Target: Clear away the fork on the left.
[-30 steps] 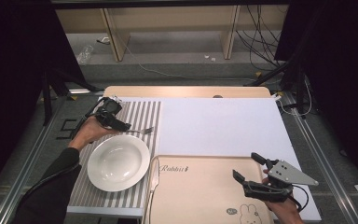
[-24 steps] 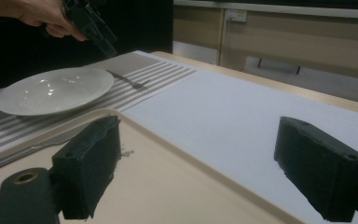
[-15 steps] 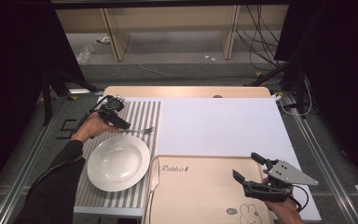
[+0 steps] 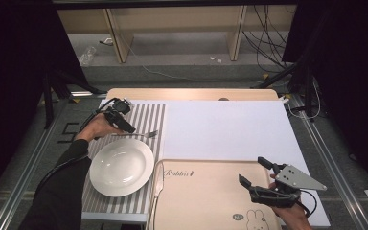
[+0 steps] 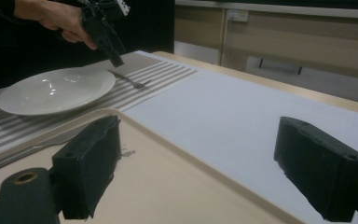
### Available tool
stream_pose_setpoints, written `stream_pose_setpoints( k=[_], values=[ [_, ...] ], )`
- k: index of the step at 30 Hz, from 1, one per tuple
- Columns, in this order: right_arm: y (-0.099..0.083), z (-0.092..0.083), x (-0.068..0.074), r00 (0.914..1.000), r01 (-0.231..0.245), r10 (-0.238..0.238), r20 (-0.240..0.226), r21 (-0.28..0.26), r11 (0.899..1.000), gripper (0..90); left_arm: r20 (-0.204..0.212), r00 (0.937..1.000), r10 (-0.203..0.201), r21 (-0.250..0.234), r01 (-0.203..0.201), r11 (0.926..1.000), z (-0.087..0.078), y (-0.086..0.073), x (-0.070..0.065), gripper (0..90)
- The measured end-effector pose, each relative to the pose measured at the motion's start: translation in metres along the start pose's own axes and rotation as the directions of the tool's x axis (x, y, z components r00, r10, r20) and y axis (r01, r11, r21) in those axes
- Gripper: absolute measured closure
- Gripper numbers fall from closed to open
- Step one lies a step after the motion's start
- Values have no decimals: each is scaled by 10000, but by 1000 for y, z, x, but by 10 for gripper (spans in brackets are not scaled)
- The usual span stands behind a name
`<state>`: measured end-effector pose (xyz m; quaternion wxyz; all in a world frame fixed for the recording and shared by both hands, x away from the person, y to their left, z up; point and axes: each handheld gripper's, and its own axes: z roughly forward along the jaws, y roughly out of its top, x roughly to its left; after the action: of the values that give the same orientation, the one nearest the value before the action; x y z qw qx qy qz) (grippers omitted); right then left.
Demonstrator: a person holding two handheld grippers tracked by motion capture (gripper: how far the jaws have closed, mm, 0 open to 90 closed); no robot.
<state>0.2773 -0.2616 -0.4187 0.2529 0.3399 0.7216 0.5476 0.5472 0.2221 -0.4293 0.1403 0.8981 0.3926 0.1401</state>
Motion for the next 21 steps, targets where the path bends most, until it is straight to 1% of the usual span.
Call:
stream_pose_setpoints(
  k=[2, 5, 7, 8, 10, 11, 13, 16, 20, 21],
  values=[
    [0, 0, 0, 10000, 15, -15, 6, -8, 10000, 154, 20, 10000, 31, 92, -31, 10000, 3, 0, 0, 230],
    [0, -1, 0, 10000, -16, 16, 16, 20, 10000, 154, 163, 9999, -17, 57, 16, 10000, 6, 0, 0, 239],
    [0, -1, -1, 10000, 1, -1, 12, 50, 10000, 154, 124, 9997, 193, 245, -196, 9995, 10, 0, -2, 241],
    [0, 0, 0, 10000, 5, -5, 6, -18, 10000, 153, 92, 9996, 249, 344, -252, 9991, 12, 0, -2, 243],
    [0, 0, 0, 10000, 1, -1, -4, -37, 10000, 154, 131, 9996, 264, 330, -268, 9991, 14, 0, -3, 257],
    [0, 0, 0, 10000, 5, -5, -7, -38, 10000, 154, 180, 9991, 375, 356, -381, 9986, 15, 0, -3, 265],
    [0, 0, 0, 10000, 14, -14, -11, -43, 10000, 154, 196, 9987, 465, 455, -474, 9978, 16, 0, -4, 269],
    [0, 0, 0, 10000, 20, -20, -5, 21, 10000, 154, 224, 9985, 496, 496, -507, 9975, 18, 1, -4, 288],
    [0, 0, 0, 10000, 15, -15, -10, -32, 10000, 154, 292, 9980, 568, 615, -585, 9964, 20, 1, -6, 312],
    [0, -1, 0, 10000, 32, -32, 11, 93, 10000, 154, 308, 9975, 631, 614, -649, 9960, 21, 1, -6, 321]
  ],
)
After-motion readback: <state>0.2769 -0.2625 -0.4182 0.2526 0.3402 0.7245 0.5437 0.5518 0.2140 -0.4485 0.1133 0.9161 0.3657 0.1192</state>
